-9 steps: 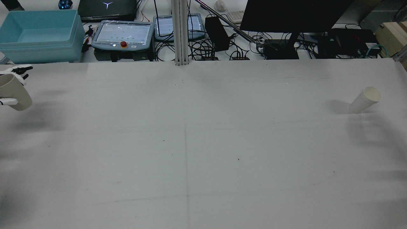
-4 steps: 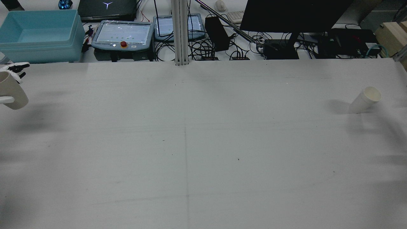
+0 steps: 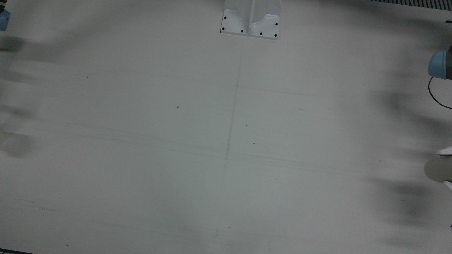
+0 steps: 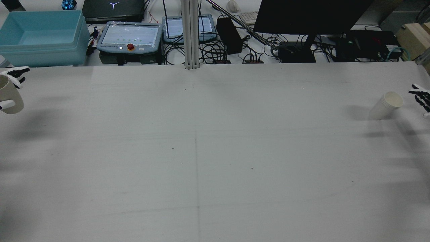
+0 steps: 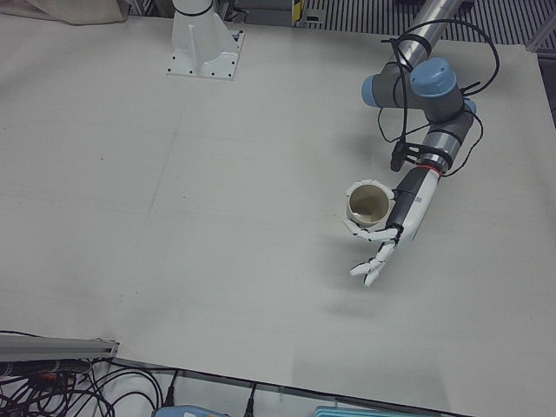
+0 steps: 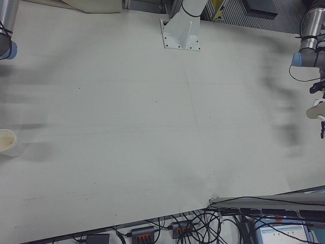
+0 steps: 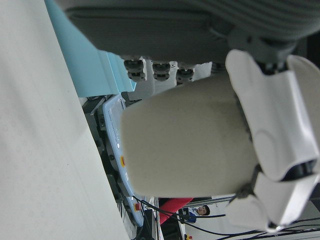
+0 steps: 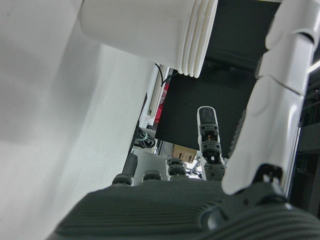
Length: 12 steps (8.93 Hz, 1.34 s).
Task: Pour water
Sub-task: 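Reach the right hand to the other white paper cup and grasp it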
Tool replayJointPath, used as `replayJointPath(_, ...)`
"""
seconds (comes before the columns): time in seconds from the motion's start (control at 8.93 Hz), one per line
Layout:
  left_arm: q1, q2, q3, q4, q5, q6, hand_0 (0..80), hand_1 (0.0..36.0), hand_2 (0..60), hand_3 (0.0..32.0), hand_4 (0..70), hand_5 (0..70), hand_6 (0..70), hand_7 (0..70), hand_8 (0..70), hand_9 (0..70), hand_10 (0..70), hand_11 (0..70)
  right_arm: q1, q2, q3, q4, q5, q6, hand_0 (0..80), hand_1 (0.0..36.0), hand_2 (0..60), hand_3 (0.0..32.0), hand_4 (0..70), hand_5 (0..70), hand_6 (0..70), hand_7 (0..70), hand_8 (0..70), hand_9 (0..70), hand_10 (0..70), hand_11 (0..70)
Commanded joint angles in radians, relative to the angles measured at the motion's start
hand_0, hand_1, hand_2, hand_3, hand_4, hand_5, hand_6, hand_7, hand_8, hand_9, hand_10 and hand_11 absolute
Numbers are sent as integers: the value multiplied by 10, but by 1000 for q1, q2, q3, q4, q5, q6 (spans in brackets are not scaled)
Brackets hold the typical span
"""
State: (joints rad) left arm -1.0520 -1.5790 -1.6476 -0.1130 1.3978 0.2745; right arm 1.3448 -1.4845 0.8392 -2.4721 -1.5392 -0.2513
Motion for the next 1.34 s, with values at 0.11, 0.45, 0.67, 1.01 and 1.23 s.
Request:
replayJointPath(0.11, 1, 1, 9, -2, -3, 0, 553, 360, 600, 0, 700, 700, 104, 199, 52, 76, 54, 87, -19, 27, -52, -15, 44, -17, 529, 149, 0, 26, 21, 243, 48, 104, 0, 6, 0, 0)
replayJointPath(0.45, 1, 16, 9, -16, -5, 2, 550, 359, 600, 0, 700, 700, 102, 197, 51, 75, 56, 89, -36, 69, -51, -76, 45, -48, 534, 151, 0, 28, 44, 259, 61, 126, 2, 11, 0, 0)
replayJointPath(0.67, 1, 16, 9, -17, -3, 0, 552, 359, 600, 0, 700, 700, 103, 196, 51, 76, 57, 91, -44, 75, -52, -79, 45, -83, 537, 161, 0, 34, 40, 258, 60, 131, 2, 12, 0, 0)
replayJointPath(1.01, 3, 16, 8, -20, -6, 5, 552, 355, 600, 0, 700, 700, 103, 197, 50, 74, 56, 90, -56, 81, -52, -97, 45, -115, 531, 158, 0, 32, 49, 276, 67, 144, 3, 14, 0, 0)
replayJointPath(1.23, 3, 16, 8, -22, -6, 5, 553, 355, 600, 0, 700, 700, 101, 196, 51, 75, 60, 96, -70, 89, -51, -102, 51, -124, 533, 163, 0, 44, 38, 272, 63, 146, 2, 15, 0, 0)
